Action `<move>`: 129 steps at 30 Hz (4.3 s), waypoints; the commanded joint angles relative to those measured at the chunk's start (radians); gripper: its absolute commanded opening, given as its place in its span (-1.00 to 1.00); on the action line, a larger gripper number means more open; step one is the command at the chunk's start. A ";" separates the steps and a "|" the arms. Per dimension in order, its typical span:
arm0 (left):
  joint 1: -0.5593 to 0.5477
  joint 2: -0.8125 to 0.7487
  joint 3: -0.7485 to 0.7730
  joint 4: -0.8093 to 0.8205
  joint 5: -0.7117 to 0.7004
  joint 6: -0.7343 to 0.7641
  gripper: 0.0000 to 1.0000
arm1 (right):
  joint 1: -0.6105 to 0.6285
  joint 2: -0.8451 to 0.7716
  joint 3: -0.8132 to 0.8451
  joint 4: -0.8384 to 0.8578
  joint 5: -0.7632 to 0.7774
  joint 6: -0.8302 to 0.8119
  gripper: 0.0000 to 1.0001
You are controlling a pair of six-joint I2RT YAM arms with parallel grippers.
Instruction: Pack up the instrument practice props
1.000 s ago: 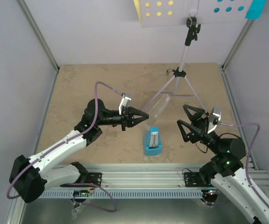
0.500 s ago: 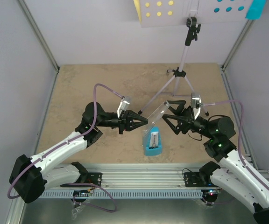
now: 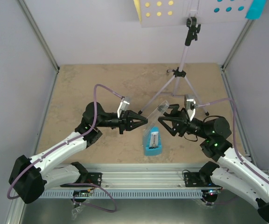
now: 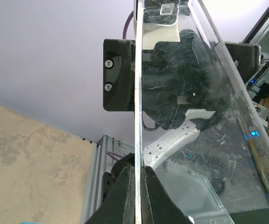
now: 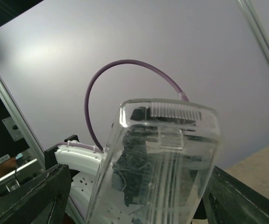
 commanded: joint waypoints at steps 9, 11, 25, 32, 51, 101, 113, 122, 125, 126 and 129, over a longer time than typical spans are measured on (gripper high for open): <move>0.005 -0.023 -0.009 0.018 -0.007 0.027 -1.00 | 0.044 0.002 -0.010 0.055 0.057 0.008 0.22; 0.005 -0.026 -0.009 0.015 -0.010 0.031 -1.00 | 0.045 0.003 -0.013 0.056 0.066 0.010 0.15; 0.005 -0.041 0.017 -0.124 -0.093 0.113 0.56 | 0.047 -0.061 -0.009 -0.113 0.179 -0.138 0.00; 0.003 -0.049 0.070 -0.368 -0.285 0.258 0.95 | 0.047 -0.203 0.060 -0.523 0.380 -0.370 -0.01; -0.170 0.150 0.133 -0.699 -0.477 0.689 0.98 | 0.047 -0.401 -0.045 -0.830 0.654 -0.524 -0.01; -0.244 0.173 0.080 -0.639 -1.015 0.777 -0.20 | 0.047 -0.491 -0.140 -0.796 0.627 -0.515 0.02; -0.224 0.143 0.089 -0.644 -0.967 0.751 0.53 | 0.047 -0.324 -0.265 -0.563 0.552 -0.561 0.03; -0.215 -0.027 0.134 -0.701 -0.941 0.679 0.99 | 0.047 -0.235 -0.269 -0.454 0.488 -0.676 0.03; -0.082 -0.012 0.230 -0.762 -0.819 0.544 0.98 | 0.050 -0.256 -0.314 -0.402 0.508 -0.708 0.02; -0.019 0.011 0.253 -0.786 -0.734 0.507 0.97 | 0.050 -0.263 -0.331 -0.374 0.511 -0.720 0.02; 0.095 0.074 0.256 -0.759 -0.494 0.433 0.92 | 0.060 -0.264 -0.369 -0.281 0.509 -0.751 0.03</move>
